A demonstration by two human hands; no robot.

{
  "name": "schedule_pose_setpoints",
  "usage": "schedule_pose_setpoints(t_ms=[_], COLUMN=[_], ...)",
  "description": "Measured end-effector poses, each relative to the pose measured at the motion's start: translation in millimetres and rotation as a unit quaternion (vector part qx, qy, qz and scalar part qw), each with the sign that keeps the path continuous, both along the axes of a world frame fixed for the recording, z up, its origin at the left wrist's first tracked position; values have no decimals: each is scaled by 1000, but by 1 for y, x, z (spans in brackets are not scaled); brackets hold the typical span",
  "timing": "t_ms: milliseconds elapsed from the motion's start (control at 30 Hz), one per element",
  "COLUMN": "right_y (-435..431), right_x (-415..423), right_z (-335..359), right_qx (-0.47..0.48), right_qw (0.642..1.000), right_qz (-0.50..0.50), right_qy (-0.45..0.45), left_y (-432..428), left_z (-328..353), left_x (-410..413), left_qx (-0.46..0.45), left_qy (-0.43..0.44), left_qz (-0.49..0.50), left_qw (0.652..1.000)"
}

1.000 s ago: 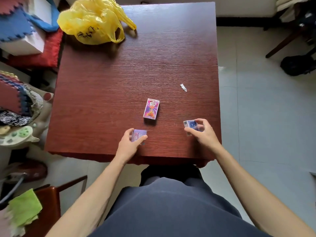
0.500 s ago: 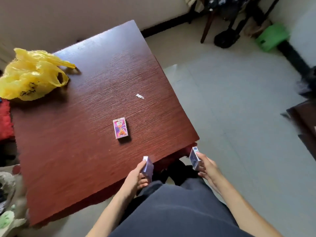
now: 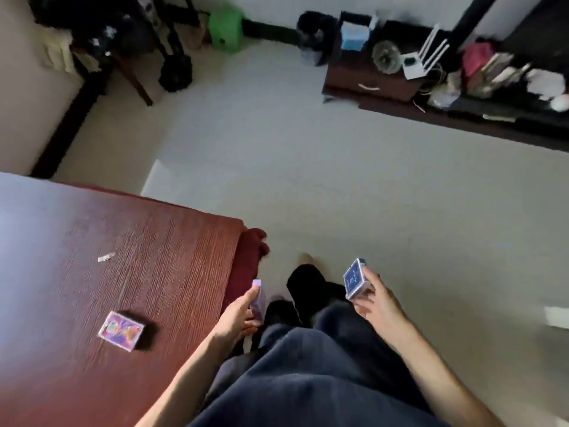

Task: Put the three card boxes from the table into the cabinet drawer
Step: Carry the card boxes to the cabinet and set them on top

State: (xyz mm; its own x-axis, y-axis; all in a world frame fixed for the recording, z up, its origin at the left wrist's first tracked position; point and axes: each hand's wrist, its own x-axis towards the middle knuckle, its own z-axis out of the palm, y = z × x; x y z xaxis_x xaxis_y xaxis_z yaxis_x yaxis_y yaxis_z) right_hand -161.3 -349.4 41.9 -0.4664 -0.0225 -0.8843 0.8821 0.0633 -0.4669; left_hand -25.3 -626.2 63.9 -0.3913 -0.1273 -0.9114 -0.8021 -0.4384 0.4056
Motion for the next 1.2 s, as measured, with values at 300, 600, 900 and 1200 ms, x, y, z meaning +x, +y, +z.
schedule_pose_setpoints(t_ms=[300,600,900,1200], right_y=[92,162,207,187], right_x=[31,-27,-130,-237], right_z=[4,-5,0,-4], right_qx=[-14,-37,-63,-51], right_qw=[983,978,988,992], right_qz=[-181,-205,-143,-114], right_qy=[-2,-16,10,5], left_y=[52,126,174,158], left_z=[12,15,26,8], left_x=[-82,-161,-239,-314], left_qx=[4,-30,-49,-49], left_qy=[48,-6,27,23], left_qz=[-155,-152,-102,-79], left_qw=[987,988,993,995])
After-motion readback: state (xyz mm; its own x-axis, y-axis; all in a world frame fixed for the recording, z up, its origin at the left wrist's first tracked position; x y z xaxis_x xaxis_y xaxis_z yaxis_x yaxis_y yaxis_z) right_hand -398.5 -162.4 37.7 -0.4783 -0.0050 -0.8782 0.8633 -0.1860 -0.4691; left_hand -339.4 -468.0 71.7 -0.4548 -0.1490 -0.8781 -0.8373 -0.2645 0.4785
